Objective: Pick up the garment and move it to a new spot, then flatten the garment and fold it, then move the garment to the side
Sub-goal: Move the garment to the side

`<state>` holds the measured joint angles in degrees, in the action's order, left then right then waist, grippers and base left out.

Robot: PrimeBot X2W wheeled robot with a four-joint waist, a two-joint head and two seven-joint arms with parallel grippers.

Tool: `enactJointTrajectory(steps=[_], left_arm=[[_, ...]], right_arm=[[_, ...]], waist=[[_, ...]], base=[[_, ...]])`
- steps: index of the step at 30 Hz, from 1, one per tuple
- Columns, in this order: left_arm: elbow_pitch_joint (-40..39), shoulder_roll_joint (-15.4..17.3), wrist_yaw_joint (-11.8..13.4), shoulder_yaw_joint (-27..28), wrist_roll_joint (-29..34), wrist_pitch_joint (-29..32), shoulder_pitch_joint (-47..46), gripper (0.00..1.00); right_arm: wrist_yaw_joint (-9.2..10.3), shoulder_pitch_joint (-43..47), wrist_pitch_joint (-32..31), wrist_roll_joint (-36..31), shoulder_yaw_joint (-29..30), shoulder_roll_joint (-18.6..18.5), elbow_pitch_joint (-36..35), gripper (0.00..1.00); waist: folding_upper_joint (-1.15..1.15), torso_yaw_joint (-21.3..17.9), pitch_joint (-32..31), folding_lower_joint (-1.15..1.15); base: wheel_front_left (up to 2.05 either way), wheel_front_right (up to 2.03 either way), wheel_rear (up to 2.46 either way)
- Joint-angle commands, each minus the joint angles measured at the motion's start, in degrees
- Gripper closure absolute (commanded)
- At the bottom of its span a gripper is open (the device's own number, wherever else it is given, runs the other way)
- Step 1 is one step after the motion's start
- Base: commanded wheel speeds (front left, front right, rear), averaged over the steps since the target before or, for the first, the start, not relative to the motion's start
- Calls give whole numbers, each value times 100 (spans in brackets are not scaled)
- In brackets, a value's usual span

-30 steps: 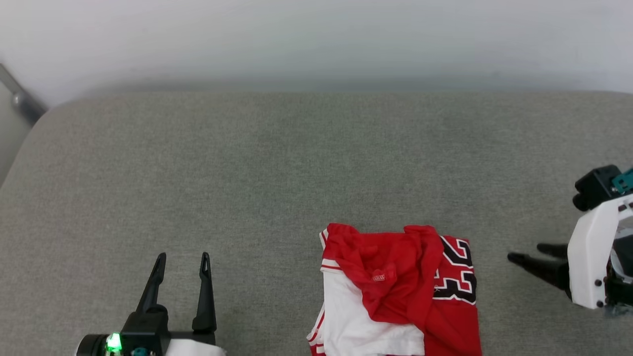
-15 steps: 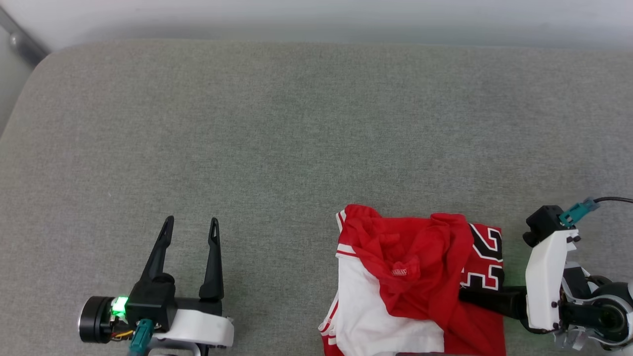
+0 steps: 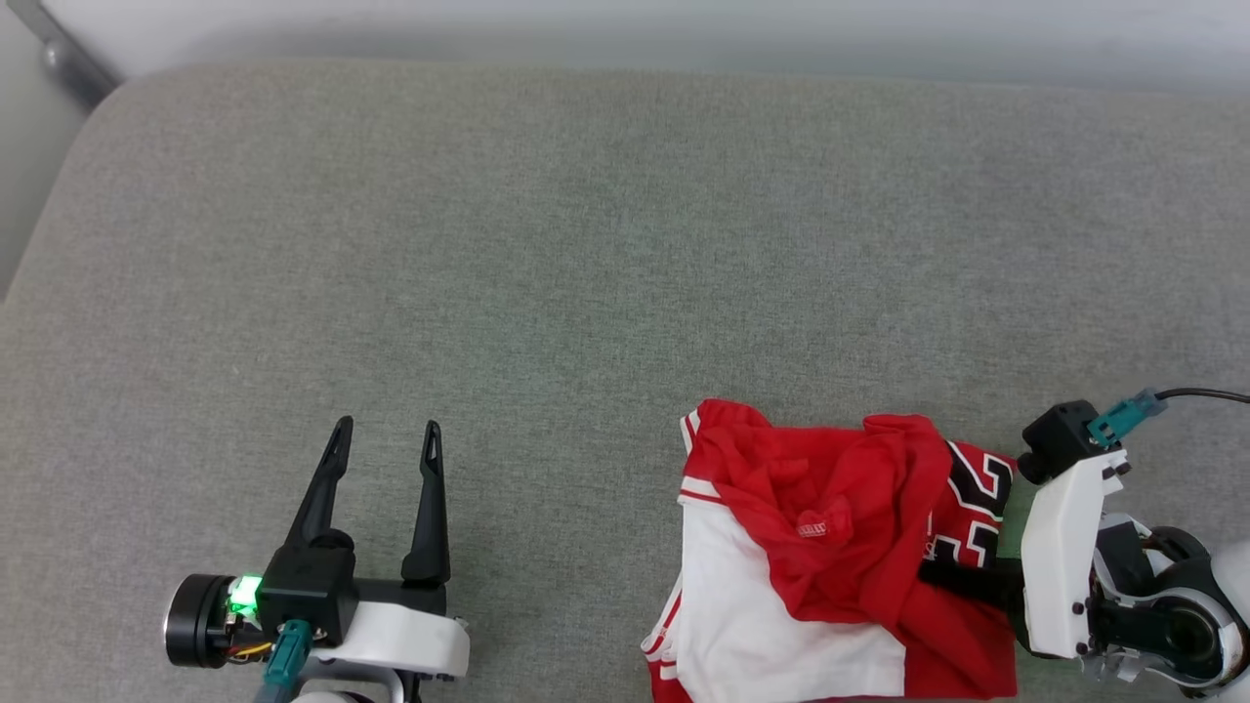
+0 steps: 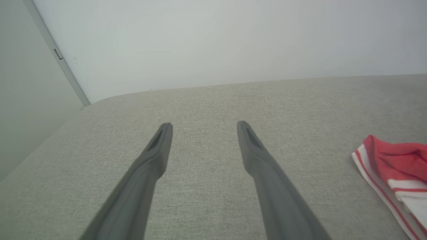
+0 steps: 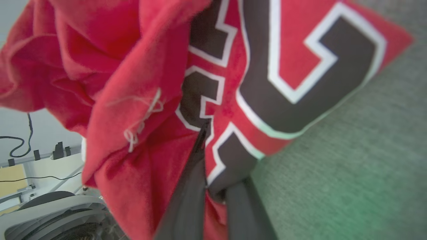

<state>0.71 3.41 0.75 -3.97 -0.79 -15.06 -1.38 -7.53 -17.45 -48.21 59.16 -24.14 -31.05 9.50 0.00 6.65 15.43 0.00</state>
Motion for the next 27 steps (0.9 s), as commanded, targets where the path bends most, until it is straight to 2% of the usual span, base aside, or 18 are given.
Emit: enactJointTrajectory(steps=[1,7,15,21,27], left_arm=[[2,3,30,-1,-34,-14,90,0],[-32,-2,67,84,-58,-14,380,0],[-232,20,110,206,-43,-13,557,0],[-399,143,99,273,39,-13,319,0],[-593,352,60,287,146,-13,23,0]], right_arm=[[8,-98,123,7,-79,-75,-48,100],[6,-416,509,-83,-553,-604,-613,100],[6,-1257,698,-430,-1176,-1346,-1250,100],[6,-1897,923,-724,-1427,-1757,-927,100],[6,-2423,1477,-1074,-1430,-2052,-15,100]], waist=[[0,-37,-128,0],[0,-418,-563,0],[0,-1538,-539,0],[0,-2286,-28,0],[0,-2535,640,0]], base=[[0,0,0],[0,0,0],[0,0,0],[0,0,0],[0,0,0]])
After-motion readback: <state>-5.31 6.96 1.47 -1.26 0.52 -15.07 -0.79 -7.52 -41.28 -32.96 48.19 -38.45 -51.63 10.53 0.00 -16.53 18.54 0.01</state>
